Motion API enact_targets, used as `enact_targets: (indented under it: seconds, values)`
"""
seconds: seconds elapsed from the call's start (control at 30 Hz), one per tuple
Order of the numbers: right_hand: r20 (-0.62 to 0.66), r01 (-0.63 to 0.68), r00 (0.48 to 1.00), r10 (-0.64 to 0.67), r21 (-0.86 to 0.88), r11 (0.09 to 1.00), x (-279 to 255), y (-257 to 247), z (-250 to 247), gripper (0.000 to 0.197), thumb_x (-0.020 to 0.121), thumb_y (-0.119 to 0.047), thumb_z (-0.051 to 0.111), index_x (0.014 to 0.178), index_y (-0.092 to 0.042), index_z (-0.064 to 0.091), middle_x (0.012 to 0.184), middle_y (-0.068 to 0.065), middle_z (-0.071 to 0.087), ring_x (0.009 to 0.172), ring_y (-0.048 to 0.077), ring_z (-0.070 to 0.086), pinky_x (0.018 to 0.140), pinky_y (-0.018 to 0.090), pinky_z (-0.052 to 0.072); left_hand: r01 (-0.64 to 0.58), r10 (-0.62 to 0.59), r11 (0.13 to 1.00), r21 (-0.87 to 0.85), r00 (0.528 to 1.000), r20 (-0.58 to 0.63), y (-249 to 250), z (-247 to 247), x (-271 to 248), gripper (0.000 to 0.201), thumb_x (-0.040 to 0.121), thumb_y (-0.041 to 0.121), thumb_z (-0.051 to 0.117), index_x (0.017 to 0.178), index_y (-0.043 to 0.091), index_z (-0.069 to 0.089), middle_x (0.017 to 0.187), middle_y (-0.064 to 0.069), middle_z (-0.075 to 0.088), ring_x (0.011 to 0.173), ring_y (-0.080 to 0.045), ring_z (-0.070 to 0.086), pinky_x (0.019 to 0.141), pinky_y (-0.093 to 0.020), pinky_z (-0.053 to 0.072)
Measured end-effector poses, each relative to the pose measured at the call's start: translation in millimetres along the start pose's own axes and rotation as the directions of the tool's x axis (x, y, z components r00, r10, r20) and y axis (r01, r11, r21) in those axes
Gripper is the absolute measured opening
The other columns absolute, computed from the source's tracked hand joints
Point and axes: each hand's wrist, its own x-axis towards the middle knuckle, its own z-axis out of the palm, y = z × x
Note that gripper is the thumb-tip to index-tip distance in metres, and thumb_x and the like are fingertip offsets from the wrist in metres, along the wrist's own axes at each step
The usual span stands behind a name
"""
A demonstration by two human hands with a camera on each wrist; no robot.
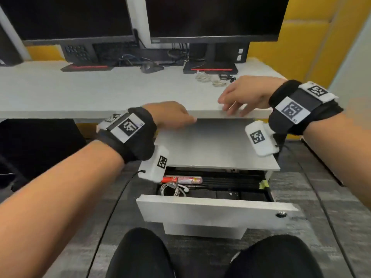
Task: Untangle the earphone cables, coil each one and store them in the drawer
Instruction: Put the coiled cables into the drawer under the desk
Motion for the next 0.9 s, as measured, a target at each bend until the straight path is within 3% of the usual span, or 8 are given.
enact_targets:
  seconds: [0.1,0.2,0.33,0.5,0.6,0.67,0.77,0.9]
  values:
    - [-0.099,-0.065,0.994,0.054,-0.105,0.992,19,-5,-40,0.024,0.098,-0.014,0.054,0.119,-0.002,0.058,0.100,0.010,0.065,0.088,0.023,0.063,0.087,0.043,0.054,-0.053,0.061,0.989,0.138,0.997,-0.055,33,-40,19,0.047,0.096,0.049,0.044,0.121,0.014,0.062,0.119,-0.005,0.065,0.110,-0.027,0.061,0.102,-0.040,0.045]
    - [-0.193,-0.131,0.978,0.084,-0.248,0.960,42,-2,-73,0.027,0.097,-0.013,0.054,0.121,-0.001,0.059,0.112,0.013,0.065,0.101,0.027,0.063,0.094,0.045,0.052,-0.089,0.124,0.919,0.384,0.990,-0.068,62,-61,53,0.050,0.100,0.045,0.038,0.135,0.012,0.052,0.135,-0.005,0.053,0.122,-0.026,0.051,0.103,-0.036,0.035]
    - [-0.247,-0.183,0.968,0.050,-0.552,0.814,62,6,-85,0.038,0.095,-0.020,0.058,0.130,-0.008,0.059,0.126,0.017,0.062,0.117,0.034,0.058,0.097,0.043,0.048,-0.065,0.091,0.853,0.517,0.996,-0.024,78,-59,102,0.058,0.100,0.045,0.039,0.145,0.009,0.038,0.146,-0.010,0.044,0.132,-0.029,0.043,0.106,-0.038,0.032]
    - [-0.162,-0.189,0.982,0.099,-0.774,0.604,92,16,-86,0.051,0.103,-0.022,0.043,0.151,-0.011,0.030,0.156,0.010,0.031,0.143,0.028,0.029,0.111,0.035,0.027,-0.098,0.064,0.770,0.630,0.995,0.077,87,-48,170,0.058,0.097,0.046,0.046,0.139,0.007,0.043,0.140,-0.011,0.049,0.123,-0.030,0.050,0.104,-0.040,0.039]
    - [-0.117,-0.160,0.986,0.116,-0.843,0.513,112,24,-88,0.049,0.104,-0.023,0.038,0.151,-0.010,0.029,0.156,0.010,0.030,0.143,0.027,0.029,0.112,0.035,0.024,-0.129,0.051,0.706,0.697,0.990,0.131,95,-49,198,0.051,0.098,0.044,0.044,0.132,0.006,0.049,0.135,-0.011,0.053,0.119,-0.030,0.052,0.103,-0.039,0.040]
    - [-0.087,-0.145,0.986,0.142,-0.867,0.477,122,28,-89,0.051,0.104,-0.026,0.038,0.152,-0.012,0.026,0.158,0.008,0.027,0.144,0.026,0.026,0.113,0.034,0.022,-0.103,0.012,0.690,0.716,0.991,0.131,98,-53,205,0.052,0.099,0.043,0.043,0.139,0.009,0.042,0.143,-0.009,0.047,0.127,-0.030,0.047,0.108,-0.038,0.035]
    - [-0.040,-0.120,0.984,0.171,-0.864,0.489,126,24,-88,0.057,0.103,-0.032,0.043,0.153,-0.014,0.024,0.156,0.008,0.031,0.141,0.025,0.032,0.110,0.032,0.027,-0.147,-0.020,0.619,0.772,0.979,0.203,96,-59,214,0.048,0.102,0.035,0.043,0.146,0.018,0.035,0.146,0.001,0.042,0.130,-0.024,0.043,0.106,-0.032,0.031]
    - [0.013,-0.084,0.982,0.187,-0.862,0.501,125,18,-88,0.060,0.093,-0.041,0.060,0.143,-0.013,0.042,0.129,0.008,0.055,0.107,0.024,0.054,0.094,0.031,0.040,-0.162,-0.055,0.620,0.767,0.967,0.249,94,-56,215,0.049,0.095,0.049,0.049,0.132,0.019,0.051,0.130,-0.003,0.057,0.104,-0.025,0.052,0.102,-0.038,0.040]
